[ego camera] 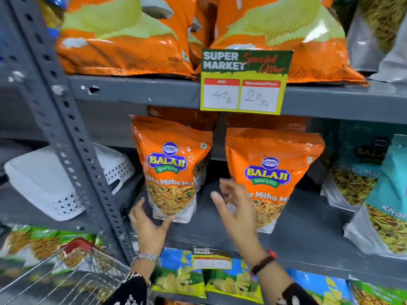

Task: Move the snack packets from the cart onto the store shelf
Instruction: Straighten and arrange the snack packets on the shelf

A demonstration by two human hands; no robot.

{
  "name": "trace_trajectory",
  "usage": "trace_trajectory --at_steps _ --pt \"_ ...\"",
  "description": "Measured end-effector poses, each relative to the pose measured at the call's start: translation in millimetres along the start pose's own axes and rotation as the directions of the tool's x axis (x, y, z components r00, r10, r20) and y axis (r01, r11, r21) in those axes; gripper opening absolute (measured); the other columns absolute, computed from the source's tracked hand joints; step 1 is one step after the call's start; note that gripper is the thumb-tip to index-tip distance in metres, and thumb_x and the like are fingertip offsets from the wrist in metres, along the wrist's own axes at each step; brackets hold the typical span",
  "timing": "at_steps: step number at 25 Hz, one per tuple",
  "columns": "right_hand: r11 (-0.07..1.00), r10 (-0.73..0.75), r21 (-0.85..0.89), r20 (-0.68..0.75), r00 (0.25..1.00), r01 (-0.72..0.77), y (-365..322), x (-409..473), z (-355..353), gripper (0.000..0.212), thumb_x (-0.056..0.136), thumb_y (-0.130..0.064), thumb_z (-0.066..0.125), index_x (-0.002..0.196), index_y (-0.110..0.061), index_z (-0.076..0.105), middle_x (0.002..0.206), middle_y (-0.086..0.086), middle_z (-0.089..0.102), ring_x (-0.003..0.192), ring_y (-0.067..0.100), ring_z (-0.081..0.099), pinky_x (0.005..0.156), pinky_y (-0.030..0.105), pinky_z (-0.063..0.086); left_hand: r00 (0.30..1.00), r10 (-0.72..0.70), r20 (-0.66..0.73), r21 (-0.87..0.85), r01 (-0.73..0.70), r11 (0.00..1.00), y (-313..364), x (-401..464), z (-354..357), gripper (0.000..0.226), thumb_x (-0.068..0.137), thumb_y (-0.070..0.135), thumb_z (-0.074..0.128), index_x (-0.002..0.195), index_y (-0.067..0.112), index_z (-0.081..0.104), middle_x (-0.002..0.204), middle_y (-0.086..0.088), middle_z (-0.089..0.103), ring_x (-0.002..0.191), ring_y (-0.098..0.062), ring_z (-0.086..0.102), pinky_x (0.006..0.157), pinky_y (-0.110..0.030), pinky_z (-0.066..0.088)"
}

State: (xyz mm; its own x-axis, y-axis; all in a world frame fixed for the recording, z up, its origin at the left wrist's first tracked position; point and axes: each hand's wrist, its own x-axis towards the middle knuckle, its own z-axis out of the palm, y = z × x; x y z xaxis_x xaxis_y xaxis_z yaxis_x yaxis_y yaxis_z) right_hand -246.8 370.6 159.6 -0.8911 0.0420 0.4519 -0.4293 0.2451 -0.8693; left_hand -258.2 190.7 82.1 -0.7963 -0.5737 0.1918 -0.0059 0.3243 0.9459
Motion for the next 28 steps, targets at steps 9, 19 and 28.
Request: trace_trajectory --at_steps 9,19,28 --pt "0.993 -0.036 -0.122 -0.291 0.956 0.000 -40 98 47 0.030 0.084 -0.020 0.056 0.111 -0.007 0.052 0.111 0.017 0.061 0.099 0.028 0.057 0.083 0.026 0.041 0.979 -0.026 0.201 -0.048 0.036 0.998 3 20 20 0.159 0.008 0.070 0.064 0.140 0.008 0.000 0.151 -0.020 0.011 0.140 -0.031 0.010 0.114 -0.046 0.015" --pt "0.887 -0.281 -0.431 -0.216 0.935 0.167 -58 126 42 0.017 0.083 -0.012 0.049 0.090 -0.005 0.063 0.091 0.023 0.070 0.082 0.037 0.064 0.071 0.038 0.050 0.988 -0.020 0.156 -0.107 0.037 0.994 -13 25 24 0.133 0.024 0.047 0.072 0.138 0.014 0.014 0.144 -0.018 0.028 0.133 -0.031 0.029 0.110 -0.047 0.030" --pt "0.817 -0.362 -0.510 -0.088 0.928 0.270 -60 74 18 0.032 0.089 -0.015 0.046 0.121 -0.010 0.048 0.117 0.018 0.058 0.101 0.030 0.055 0.084 0.033 0.045 0.994 0.056 0.094 0.052 -0.061 0.997 1 10 24 0.135 0.037 0.074 0.065 0.139 0.012 0.002 0.150 -0.024 0.010 0.139 -0.038 0.010 0.113 -0.051 0.014"
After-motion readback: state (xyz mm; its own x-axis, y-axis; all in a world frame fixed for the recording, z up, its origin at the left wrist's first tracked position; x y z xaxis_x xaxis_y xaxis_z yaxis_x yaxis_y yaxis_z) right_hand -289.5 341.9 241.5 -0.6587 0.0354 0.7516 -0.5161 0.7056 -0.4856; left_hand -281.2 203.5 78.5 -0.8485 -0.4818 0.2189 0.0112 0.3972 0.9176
